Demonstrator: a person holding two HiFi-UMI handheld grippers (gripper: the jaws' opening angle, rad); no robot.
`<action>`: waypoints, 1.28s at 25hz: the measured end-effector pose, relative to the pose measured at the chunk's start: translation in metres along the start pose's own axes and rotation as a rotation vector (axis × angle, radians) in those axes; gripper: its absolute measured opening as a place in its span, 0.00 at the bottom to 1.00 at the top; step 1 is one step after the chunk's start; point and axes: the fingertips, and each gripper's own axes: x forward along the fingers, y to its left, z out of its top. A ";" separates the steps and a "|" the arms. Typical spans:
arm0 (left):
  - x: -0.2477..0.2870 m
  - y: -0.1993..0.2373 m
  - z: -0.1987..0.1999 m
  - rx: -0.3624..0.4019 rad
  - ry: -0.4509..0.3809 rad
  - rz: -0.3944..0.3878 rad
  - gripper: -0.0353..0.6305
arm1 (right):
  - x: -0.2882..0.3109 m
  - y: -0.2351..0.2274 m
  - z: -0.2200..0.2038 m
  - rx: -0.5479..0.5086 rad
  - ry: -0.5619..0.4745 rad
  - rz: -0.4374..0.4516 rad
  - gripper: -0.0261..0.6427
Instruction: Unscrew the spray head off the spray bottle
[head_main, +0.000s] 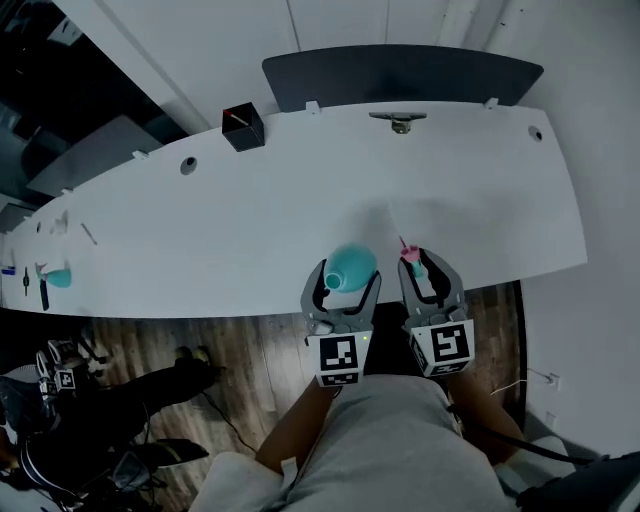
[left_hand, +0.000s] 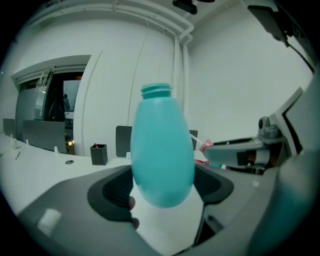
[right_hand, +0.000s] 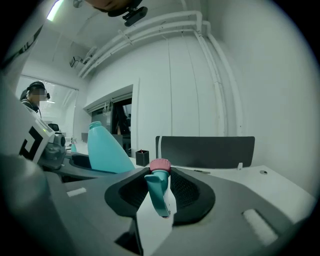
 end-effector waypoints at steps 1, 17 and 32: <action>-0.007 0.001 -0.001 -0.005 -0.002 0.003 0.61 | -0.008 0.003 -0.001 0.003 0.003 -0.005 0.23; -0.033 -0.044 0.006 0.037 -0.043 0.009 0.61 | -0.061 -0.008 0.006 0.001 -0.035 0.016 0.22; -0.023 -0.066 0.010 0.077 -0.041 0.009 0.61 | -0.073 -0.023 0.011 0.016 -0.086 0.044 0.22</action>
